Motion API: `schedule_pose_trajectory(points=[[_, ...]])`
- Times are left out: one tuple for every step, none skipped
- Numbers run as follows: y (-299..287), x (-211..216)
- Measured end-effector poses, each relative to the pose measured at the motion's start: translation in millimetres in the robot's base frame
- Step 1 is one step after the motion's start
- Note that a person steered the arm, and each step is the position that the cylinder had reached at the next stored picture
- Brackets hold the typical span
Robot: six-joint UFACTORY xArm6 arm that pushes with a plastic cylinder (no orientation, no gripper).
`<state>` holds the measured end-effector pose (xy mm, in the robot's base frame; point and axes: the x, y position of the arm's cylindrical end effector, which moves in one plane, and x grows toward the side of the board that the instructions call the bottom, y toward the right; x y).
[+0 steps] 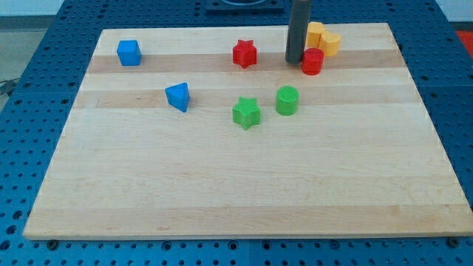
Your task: Separate the yellow blocks
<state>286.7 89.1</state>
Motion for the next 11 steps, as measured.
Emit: schedule_pose_trajectory(points=[[-3.5,-76.6],[-2.5,-93.7],[31.7,-89.0],[114.1,-88.5],[116.8,-88.5],[70.4,-8.0],[47.6,34.7],[55.7,38.5],[150.3,36.2],[181.8,-28.8],[111.3,-74.8]])
